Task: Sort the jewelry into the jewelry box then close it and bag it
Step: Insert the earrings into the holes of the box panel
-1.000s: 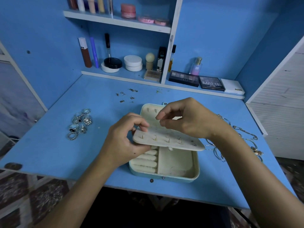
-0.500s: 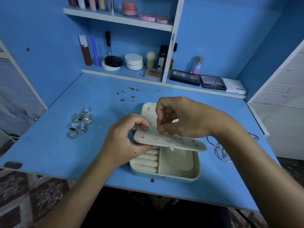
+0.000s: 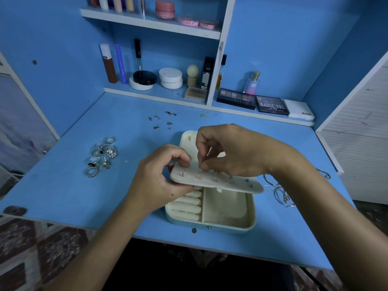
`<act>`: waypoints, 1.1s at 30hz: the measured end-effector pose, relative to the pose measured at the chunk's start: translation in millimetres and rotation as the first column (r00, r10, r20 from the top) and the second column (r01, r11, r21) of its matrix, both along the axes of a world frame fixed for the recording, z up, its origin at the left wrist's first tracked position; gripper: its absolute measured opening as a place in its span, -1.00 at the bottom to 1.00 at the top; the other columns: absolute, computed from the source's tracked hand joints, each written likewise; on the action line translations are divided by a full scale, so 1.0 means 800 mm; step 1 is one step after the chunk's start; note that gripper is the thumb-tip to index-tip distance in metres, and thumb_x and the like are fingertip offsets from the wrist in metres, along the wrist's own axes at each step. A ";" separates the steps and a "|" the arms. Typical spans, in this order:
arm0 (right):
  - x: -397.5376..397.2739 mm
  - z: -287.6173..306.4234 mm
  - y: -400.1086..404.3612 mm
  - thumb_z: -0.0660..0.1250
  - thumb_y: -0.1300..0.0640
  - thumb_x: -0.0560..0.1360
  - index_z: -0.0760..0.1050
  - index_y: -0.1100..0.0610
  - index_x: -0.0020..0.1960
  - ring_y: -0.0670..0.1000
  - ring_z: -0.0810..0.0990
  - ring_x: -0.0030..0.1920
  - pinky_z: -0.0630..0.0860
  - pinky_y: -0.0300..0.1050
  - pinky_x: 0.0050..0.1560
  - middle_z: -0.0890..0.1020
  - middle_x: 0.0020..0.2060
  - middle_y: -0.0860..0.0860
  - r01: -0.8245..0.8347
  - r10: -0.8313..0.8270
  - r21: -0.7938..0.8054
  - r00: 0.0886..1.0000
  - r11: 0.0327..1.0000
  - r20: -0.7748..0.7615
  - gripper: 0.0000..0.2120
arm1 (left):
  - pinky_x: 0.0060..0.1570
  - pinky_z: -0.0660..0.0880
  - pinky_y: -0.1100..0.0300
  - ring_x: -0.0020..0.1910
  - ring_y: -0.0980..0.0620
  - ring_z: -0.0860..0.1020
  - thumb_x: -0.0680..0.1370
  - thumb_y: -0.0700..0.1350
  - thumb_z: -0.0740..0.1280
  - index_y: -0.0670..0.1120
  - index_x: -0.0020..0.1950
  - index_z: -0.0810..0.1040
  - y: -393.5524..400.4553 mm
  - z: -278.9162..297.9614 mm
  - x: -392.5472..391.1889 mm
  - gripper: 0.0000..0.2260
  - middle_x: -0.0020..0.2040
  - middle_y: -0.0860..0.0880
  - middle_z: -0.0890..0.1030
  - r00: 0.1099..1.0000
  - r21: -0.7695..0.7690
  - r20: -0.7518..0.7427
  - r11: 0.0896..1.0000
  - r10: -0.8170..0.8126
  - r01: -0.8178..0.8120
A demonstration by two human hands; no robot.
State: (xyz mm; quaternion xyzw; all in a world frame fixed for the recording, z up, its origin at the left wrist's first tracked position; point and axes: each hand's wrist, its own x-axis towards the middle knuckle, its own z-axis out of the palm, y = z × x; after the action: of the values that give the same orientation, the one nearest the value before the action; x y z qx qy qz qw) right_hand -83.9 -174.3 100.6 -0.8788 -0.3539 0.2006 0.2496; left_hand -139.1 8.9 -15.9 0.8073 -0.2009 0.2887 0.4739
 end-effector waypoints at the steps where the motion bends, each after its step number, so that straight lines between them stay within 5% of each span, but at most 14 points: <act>1: 0.000 0.000 0.000 0.43 0.22 0.49 0.45 -0.04 -0.13 -0.11 0.66 -0.12 0.60 0.01 0.03 0.67 -0.18 -0.21 -0.004 0.004 -0.005 1.000 1.000 0.006 -0.79 | -0.17 0.54 0.05 -0.09 0.10 0.63 0.26 -0.12 0.51 -0.18 -0.03 0.57 0.000 0.000 0.000 -0.66 -0.08 0.03 0.61 1.000 -0.001 -0.002 1.000 0.001 -0.001; 33: -0.003 0.005 0.005 0.41 0.21 0.46 0.43 -0.02 -0.14 -0.15 0.65 -0.14 0.61 -0.07 -0.01 0.69 -0.18 -0.14 -0.035 0.037 -0.043 0.998 0.998 0.060 -0.81 | -0.16 0.57 0.09 -0.08 0.15 0.65 0.23 -0.17 0.58 -0.11 -0.01 0.56 0.000 -0.001 0.000 -0.62 -0.09 0.11 0.60 1.000 -0.015 -0.018 1.000 0.010 -0.010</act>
State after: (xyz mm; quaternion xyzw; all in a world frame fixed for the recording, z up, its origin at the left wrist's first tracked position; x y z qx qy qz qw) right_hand -86.5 -170.0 104.5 -0.8830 -0.3727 0.1857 0.2165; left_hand -138.8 8.6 -16.4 0.8072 -0.1902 0.2855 0.4804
